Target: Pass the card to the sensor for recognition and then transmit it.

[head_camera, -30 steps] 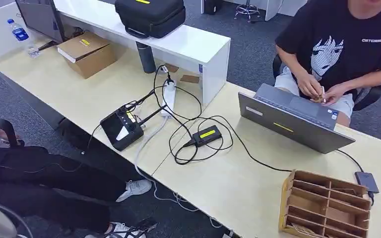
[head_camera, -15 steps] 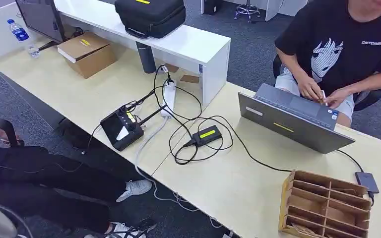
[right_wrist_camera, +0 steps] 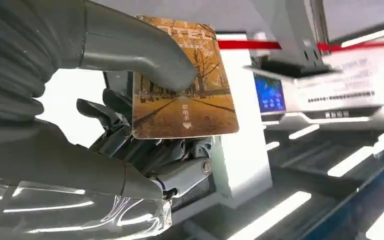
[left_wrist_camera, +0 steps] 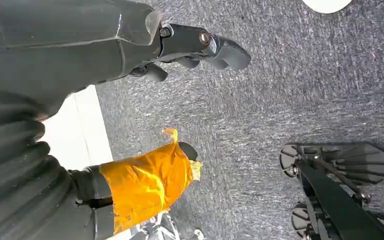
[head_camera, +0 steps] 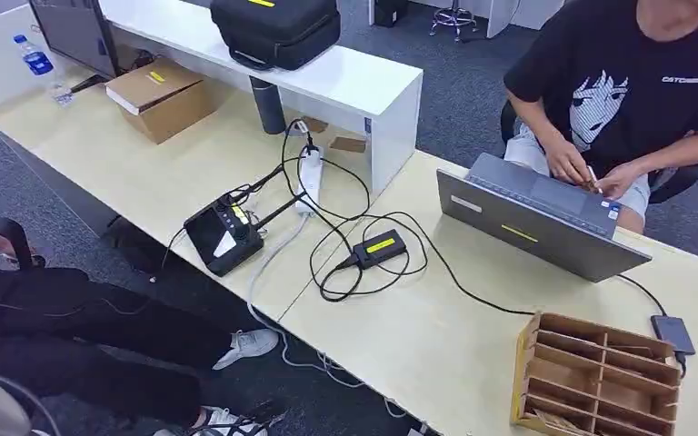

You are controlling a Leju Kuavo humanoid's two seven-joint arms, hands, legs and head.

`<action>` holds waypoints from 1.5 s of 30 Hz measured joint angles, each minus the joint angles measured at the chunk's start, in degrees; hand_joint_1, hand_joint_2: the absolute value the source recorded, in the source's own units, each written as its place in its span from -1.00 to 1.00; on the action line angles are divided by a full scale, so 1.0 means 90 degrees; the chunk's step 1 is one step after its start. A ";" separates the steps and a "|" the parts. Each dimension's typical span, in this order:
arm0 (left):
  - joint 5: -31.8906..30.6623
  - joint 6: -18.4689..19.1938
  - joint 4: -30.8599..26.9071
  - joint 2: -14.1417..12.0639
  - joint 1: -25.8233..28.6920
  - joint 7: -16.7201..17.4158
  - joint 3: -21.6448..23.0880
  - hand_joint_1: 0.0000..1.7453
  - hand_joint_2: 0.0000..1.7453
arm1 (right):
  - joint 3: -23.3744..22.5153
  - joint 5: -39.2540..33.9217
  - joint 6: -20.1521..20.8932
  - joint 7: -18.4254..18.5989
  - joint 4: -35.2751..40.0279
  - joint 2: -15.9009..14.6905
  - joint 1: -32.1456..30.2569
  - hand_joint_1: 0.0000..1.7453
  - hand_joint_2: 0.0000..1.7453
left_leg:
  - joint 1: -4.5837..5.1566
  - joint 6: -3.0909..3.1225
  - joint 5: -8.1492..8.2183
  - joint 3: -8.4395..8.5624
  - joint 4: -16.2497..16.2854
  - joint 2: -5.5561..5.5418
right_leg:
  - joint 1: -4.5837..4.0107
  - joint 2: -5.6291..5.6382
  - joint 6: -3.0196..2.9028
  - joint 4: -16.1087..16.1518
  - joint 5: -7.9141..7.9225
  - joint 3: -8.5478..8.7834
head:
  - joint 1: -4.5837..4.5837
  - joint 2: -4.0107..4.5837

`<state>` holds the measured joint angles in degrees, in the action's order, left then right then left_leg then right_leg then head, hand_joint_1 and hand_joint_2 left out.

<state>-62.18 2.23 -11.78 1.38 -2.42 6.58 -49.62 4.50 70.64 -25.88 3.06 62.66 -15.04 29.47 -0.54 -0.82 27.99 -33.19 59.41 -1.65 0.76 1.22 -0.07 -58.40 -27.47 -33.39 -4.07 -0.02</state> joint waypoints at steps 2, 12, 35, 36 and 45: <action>-0.0002 0.0005 0.0000 0.0000 0.0001 0.0002 -0.0027 -1.00 1.00 | 0.0029 -0.0134 0.0049 -0.0046 -0.0087 -0.0002 -0.0003 1.00 1.00 | 0.0000 0.0000 0.0000 0.0001 0.0000 0.0002 | 0.0000 0.0001 0.0000 0.0000 0.0000 -0.0002 | -0.0002 0.0000; -0.0002 0.0002 0.0000 0.0012 0.0003 0.0002 -0.0170 -1.00 1.00 | 0.0070 -0.0772 0.0313 -0.0352 0.0000 -0.0002 -0.0505 1.00 1.00 | 0.0000 0.0000 0.0001 -0.0001 -0.0001 0.0002 | 0.0000 0.0000 0.0000 0.0000 -0.0001 -0.0002 | 0.0000 0.0000; -0.0005 -0.0005 -0.0002 0.0036 0.0008 0.0002 -0.0454 -1.00 1.00 | 0.0235 -0.0750 0.0905 -0.0369 0.0542 -0.0136 -0.1338 1.00 1.00 | 0.0000 0.0003 0.0004 -0.0003 -0.0002 0.0002 | 0.0000 0.0000 0.0002 0.0001 -0.0002 -0.0003 | -0.0002 0.0000; -0.0015 -0.0002 -0.0002 0.0039 0.0009 0.0002 -0.0461 -1.00 1.00 | 0.0267 -0.0753 0.0972 -0.0386 0.0554 -0.0143 -0.1386 1.00 1.00 | 0.0000 0.0003 0.0004 -0.0003 -0.0002 0.0002 | 0.0000 0.0000 0.0002 0.0001 -0.0002 -0.0003 | -0.0002 0.0000; -0.0092 0.0000 -0.0002 0.0048 0.0007 0.0000 -0.0517 -1.00 1.00 | 0.0617 -0.0779 0.1243 -0.0415 0.0471 -0.0146 -0.1525 1.00 1.00 | 0.0000 0.0003 0.0003 -0.0002 -0.0002 0.0002 | 0.0000 0.0000 0.0002 0.0000 -0.0002 -0.0002 | 0.0000 0.0000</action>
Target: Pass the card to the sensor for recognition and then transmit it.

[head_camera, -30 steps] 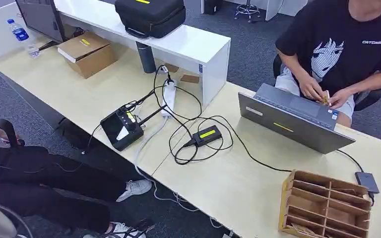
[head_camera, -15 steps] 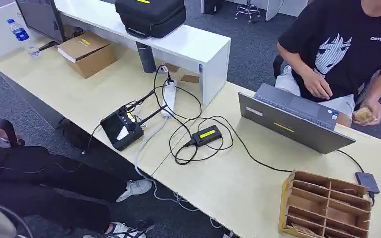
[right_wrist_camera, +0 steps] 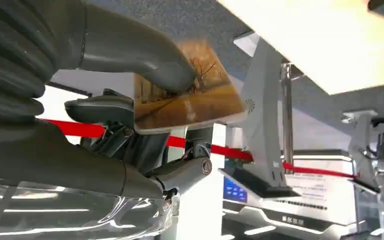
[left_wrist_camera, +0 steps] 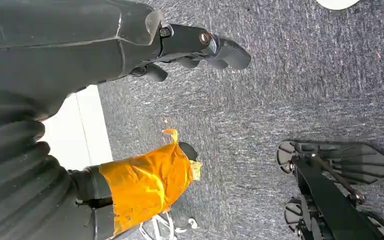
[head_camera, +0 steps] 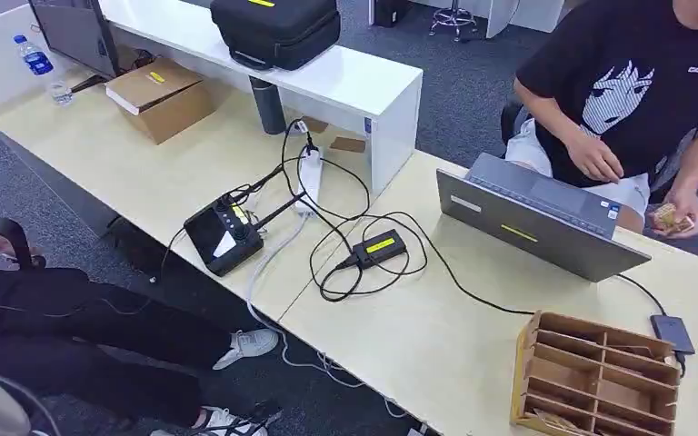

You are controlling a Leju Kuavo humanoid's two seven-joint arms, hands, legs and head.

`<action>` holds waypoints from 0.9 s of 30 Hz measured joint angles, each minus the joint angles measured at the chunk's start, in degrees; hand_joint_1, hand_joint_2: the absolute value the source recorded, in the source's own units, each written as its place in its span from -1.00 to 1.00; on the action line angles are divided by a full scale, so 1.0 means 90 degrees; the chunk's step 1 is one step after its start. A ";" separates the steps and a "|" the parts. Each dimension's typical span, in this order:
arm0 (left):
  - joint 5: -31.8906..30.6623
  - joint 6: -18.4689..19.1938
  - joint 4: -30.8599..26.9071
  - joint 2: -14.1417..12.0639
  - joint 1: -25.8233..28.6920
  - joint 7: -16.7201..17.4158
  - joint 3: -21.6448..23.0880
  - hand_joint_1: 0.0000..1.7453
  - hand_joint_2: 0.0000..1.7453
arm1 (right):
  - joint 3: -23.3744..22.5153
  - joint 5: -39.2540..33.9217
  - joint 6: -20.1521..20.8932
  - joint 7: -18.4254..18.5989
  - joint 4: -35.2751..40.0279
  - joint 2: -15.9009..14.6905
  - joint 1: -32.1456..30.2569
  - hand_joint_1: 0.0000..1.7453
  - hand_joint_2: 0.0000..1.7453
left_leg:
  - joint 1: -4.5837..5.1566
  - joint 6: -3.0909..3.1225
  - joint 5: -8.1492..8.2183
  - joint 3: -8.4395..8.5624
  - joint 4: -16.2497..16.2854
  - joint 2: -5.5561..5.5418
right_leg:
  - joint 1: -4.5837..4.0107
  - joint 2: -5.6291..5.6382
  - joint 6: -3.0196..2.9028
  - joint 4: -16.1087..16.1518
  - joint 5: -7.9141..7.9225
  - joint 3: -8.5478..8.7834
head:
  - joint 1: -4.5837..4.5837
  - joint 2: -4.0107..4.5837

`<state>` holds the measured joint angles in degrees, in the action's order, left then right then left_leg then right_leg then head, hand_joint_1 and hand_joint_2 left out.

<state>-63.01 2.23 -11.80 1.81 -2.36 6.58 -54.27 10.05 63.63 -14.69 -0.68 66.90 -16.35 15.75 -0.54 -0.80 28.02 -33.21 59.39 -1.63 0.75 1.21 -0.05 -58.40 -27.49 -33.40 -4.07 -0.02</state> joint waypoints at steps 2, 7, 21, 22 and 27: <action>-0.0015 0.0005 0.0000 0.0000 0.0000 0.0000 -0.0015 -1.00 1.00 | 0.0076 0.0000 0.0066 -0.0015 -0.0037 0.0000 0.0004 1.00 1.00 | 0.0000 0.0000 0.0000 0.0000 0.0000 0.0000 | 0.0000 0.0000 0.0000 0.0000 0.0000 0.0000 | -0.0002 0.0000; -0.0068 0.0007 0.0000 0.0003 -0.0002 -0.0010 -0.0070 -1.00 1.00 | 0.0282 -0.0107 0.0275 -0.0085 -0.0182 0.0000 0.0025 1.00 1.00 | 0.0000 0.0000 0.0000 -0.0002 0.0000 -0.0001 | 0.0000 -0.0001 0.0000 0.0000 0.0000 0.0000 | -0.0002 0.0000; -0.0114 0.0010 -0.0002 0.0003 -0.0003 -0.0015 -0.0097 -1.00 1.00 | 0.0561 -0.0109 0.0398 -0.0099 -0.0478 0.0000 0.0108 1.00 1.00 | 0.0000 0.0000 0.0000 -0.0001 0.0000 -0.0001 | 0.0000 -0.0001 0.0000 0.0000 0.0000 0.0000 | -0.0002 0.0000; -0.0121 0.0010 -0.0002 0.0003 -0.0003 -0.0017 -0.0097 -1.00 1.00 | 0.0576 -0.0114 0.0428 -0.0107 -0.0495 0.0000 0.0118 1.00 1.00 | 0.0000 0.0000 0.0000 -0.0001 0.0000 -0.0001 | 0.0000 -0.0001 0.0000 0.0000 0.0000 0.0000 | 0.0000 0.0000; -0.0129 0.0010 -0.0002 0.0003 -0.0003 -0.0019 -0.0097 -1.00 1.00 | 0.0648 -0.0114 0.0450 -0.0124 -0.0595 0.0002 0.0146 1.00 1.00 | 0.0000 0.0000 0.0000 -0.0002 0.0000 -0.0001 | 0.0000 -0.0001 0.0000 0.0000 0.0000 0.0000 | -0.0002 0.0000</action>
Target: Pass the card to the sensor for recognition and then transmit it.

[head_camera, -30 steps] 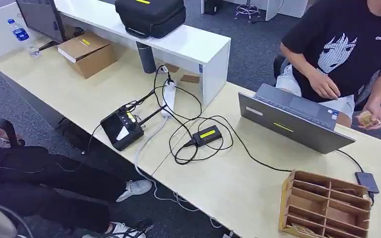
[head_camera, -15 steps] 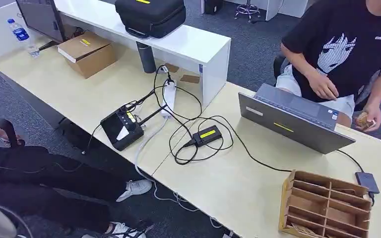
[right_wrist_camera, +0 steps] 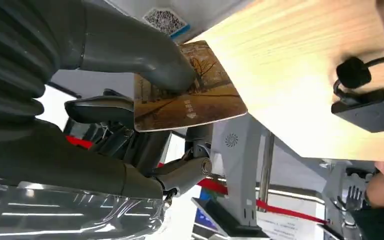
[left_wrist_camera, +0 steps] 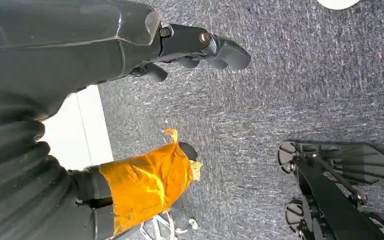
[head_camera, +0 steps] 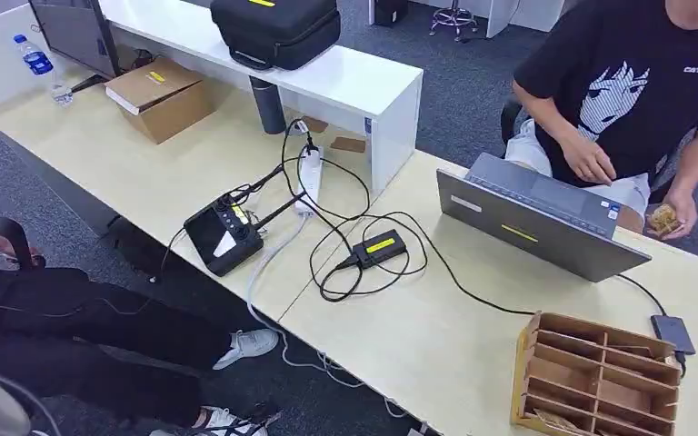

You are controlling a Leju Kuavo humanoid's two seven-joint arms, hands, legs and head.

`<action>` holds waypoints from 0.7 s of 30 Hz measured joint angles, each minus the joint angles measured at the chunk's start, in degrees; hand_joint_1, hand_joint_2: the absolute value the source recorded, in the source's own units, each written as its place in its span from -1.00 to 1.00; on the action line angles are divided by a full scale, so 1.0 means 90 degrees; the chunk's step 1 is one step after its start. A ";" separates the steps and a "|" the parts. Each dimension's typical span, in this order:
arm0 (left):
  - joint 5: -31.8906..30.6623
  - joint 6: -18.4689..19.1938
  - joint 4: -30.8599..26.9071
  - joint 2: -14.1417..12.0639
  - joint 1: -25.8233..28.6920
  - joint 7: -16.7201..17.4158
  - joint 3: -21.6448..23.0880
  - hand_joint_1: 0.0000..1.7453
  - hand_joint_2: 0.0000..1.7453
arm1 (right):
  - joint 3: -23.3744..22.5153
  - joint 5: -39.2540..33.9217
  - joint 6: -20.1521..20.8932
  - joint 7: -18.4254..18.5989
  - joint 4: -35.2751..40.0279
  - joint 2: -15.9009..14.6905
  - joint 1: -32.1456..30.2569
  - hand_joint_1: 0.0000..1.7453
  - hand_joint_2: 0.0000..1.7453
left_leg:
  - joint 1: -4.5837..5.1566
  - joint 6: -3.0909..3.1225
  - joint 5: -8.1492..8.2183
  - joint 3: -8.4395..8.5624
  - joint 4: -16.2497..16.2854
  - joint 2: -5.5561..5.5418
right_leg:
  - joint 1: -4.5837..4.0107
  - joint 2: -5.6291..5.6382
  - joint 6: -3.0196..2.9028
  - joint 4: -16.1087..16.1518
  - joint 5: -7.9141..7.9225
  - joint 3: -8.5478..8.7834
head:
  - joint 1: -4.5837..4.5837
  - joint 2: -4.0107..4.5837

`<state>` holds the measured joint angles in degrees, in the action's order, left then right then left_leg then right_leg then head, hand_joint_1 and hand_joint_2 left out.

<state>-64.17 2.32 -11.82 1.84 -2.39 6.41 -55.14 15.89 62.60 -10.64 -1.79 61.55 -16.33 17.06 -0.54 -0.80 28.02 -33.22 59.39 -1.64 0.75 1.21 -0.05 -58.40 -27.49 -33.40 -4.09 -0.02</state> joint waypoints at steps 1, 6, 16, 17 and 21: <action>0.0000 0.0000 0.0000 0.0000 0.0000 0.0000 0.0000 -1.00 1.00 | 0.0000 0.0000 0.0000 0.0000 0.0000 0.0000 0.0000 1.00 1.00 | 0.0000 0.0000 0.0000 0.0000 0.0000 0.0000 | 0.0000 0.0000 0.0000 0.0000 0.0000 0.0000 | 0.0000 0.0000; 0.0000 0.0000 0.0000 0.0000 0.0000 0.0000 0.0000 -1.00 1.00 | 0.0000 0.0000 0.0000 0.0000 0.0000 0.0000 0.0000 1.00 1.00 | 0.0000 0.0000 0.0000 0.0000 0.0000 0.0000 | 0.0000 0.0000 0.0000 0.0000 0.0000 0.0000 | 0.0000 0.0000; -0.0027 0.0019 0.0000 0.0000 0.0001 0.0000 -0.0002 -1.00 1.00 | 0.0172 -0.0097 0.0146 -0.0014 -0.0253 -0.0002 0.0169 0.98 1.00 | 0.0000 0.0000 0.0000 0.0001 0.0000 0.0000 | 0.0000 0.0000 0.0000 0.0000 0.0000 0.0000 | 0.0000 0.0000; -0.0034 0.0019 0.0000 0.0000 0.0000 0.0000 -0.0002 -1.00 1.00 | 0.0187 -0.0059 0.0081 0.0043 -0.0253 -0.0002 0.0175 0.98 1.00 | 0.0000 0.0000 0.0000 0.0000 0.0000 0.0000 | 0.0000 0.0000 0.0000 0.0000 0.0000 0.0000 | 0.0000 0.0000; -0.0068 0.0017 0.0000 0.0000 0.0001 0.0000 -0.0015 -1.00 1.00 | 0.0238 0.0248 -0.0105 0.0297 -0.0109 -0.0032 0.0251 0.98 1.00 | 0.0000 0.0000 0.0000 0.0000 0.0000 0.0001 | 0.0000 0.0001 0.0000 0.0000 0.0000 0.0000 | 0.0000 0.0000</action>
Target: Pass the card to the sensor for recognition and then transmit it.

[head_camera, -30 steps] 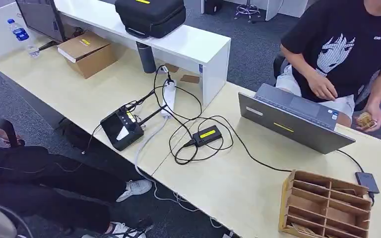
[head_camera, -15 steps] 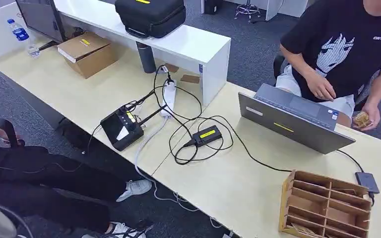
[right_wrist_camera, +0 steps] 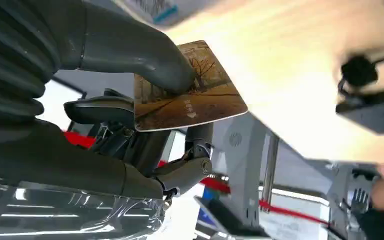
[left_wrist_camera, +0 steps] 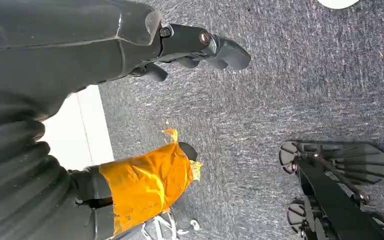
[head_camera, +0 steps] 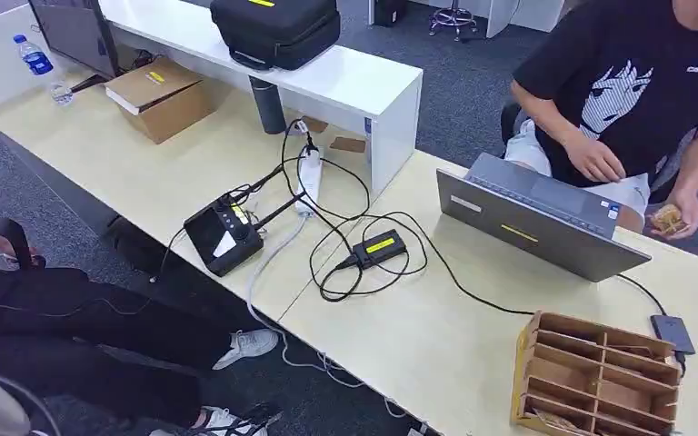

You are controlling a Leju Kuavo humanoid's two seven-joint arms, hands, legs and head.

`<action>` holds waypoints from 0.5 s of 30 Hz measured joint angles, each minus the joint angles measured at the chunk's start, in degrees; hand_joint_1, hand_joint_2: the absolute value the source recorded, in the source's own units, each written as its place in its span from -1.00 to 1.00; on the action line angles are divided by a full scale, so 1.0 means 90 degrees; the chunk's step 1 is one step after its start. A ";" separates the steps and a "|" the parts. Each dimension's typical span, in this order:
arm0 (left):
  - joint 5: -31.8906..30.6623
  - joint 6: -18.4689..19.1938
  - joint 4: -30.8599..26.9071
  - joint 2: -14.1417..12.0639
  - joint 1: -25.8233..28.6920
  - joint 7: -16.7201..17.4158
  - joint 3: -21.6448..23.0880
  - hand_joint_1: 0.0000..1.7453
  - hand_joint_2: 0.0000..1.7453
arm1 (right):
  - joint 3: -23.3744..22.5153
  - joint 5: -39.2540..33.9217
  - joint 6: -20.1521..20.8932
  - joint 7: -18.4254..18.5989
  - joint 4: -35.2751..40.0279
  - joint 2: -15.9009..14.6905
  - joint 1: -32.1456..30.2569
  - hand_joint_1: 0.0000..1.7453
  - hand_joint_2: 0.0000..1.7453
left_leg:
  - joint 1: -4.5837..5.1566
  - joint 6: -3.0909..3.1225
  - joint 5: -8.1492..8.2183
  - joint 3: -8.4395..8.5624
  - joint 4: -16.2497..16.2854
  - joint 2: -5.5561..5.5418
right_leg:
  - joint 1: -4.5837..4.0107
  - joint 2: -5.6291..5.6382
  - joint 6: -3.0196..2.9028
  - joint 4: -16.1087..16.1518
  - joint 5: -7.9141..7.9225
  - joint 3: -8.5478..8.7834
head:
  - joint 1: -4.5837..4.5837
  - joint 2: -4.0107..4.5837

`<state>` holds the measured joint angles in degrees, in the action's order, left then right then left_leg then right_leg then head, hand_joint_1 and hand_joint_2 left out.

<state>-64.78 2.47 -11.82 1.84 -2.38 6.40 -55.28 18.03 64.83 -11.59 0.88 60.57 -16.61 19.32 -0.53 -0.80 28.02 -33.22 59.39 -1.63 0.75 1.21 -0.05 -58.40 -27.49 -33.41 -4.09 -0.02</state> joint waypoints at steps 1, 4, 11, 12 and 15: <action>-0.0002 0.0000 0.0000 0.0000 0.0000 0.0000 -0.0010 -1.00 1.00 | 0.0010 0.0039 -0.0019 0.0034 0.0068 -0.0015 0.0037 0.98 1.00 | 0.0000 0.0000 0.0000 0.0001 0.0000 0.0001 | 0.0000 0.0001 0.0000 0.0000 0.0000 0.0000 | 0.0000 0.0000; -0.0031 0.0002 0.0000 0.0000 0.0001 0.0000 -0.0051 -1.00 1.00 | 0.0032 0.0126 -0.0103 0.0109 0.0333 -0.0039 0.0159 1.00 1.00 | 0.0000 0.0000 -0.0001 0.0001 0.0000 0.0002 | 0.0000 0.0001 0.0000 0.0000 0.0000 0.0000 | 0.0000 0.0000; -0.0092 0.0000 0.0000 0.0000 -0.0002 -0.0017 -0.0134 -1.00 1.00 | 0.0100 0.0128 -0.0313 0.0104 0.1054 -0.0036 0.0463 1.00 1.00 | 0.0000 0.0000 -0.0001 0.0000 0.0000 0.0000 | 0.0000 0.0001 0.0000 -0.0002 0.0001 0.0001 | 0.0000 0.0000; -0.0100 0.0000 0.0000 0.0000 -0.0005 -0.0024 -0.0143 -1.00 1.00 | 0.0114 0.0131 -0.0337 0.0090 0.1161 -0.0036 0.0520 1.00 1.00 | 0.0000 0.0000 -0.0001 0.0001 0.0000 0.0001 | 0.0000 0.0001 -0.0001 -0.0002 0.0001 0.0000 | 0.0000 0.0000; -0.0128 0.0000 0.0000 0.0002 -0.0011 -0.0056 -0.0146 -1.00 1.00 | 0.0148 0.0107 -0.0379 0.0037 0.1413 -0.0031 0.0702 0.98 1.00 | 0.0000 0.0000 -0.0001 0.0000 0.0000 0.0000 | 0.0000 0.0001 -0.0001 -0.0002 0.0001 0.0001 | 0.0002 0.0000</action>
<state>-65.94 2.47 -11.82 1.86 -2.48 5.90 -56.59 19.37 65.79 -14.99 1.21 73.28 -16.90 25.64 -0.54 -0.80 28.01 -33.22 59.39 -1.63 0.75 1.22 -0.06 -58.42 -27.48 -33.40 -4.07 -0.02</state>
